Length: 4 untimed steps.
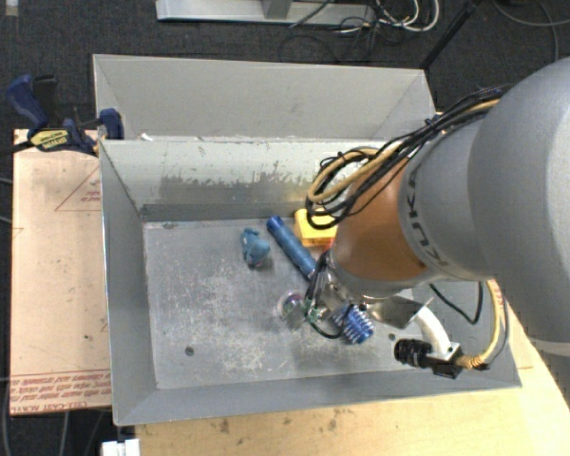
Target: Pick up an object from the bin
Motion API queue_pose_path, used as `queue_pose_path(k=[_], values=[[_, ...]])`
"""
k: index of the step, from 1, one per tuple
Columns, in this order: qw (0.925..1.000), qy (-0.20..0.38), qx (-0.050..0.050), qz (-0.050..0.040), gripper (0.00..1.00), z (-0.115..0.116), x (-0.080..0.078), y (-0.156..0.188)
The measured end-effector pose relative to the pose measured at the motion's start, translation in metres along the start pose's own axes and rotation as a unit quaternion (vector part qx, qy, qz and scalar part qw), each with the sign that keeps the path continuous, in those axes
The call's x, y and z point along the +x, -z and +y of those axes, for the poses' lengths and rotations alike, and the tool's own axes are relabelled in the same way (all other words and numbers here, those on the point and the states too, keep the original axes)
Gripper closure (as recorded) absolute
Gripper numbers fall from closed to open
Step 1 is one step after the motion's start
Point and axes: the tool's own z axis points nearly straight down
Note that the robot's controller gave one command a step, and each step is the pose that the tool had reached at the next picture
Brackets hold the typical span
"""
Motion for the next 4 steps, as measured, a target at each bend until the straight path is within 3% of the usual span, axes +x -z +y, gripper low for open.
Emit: queue_pose_path(k=[1,2,3,4], values=[[0.9979,-0.065,-0.001,-0.0012,1.0,0.001,-0.014,0.011],[0.9958,-0.092,-0.001,-0.0007,1.0,-0.009,-0.001,0.034],[0.9985,-0.055,-0.002,-0.0014,1.0,0.018,0.007,0.063],[0.9986,-0.052,-0.002,-0.0013,1.0,-0.003,0.004,0.091]])
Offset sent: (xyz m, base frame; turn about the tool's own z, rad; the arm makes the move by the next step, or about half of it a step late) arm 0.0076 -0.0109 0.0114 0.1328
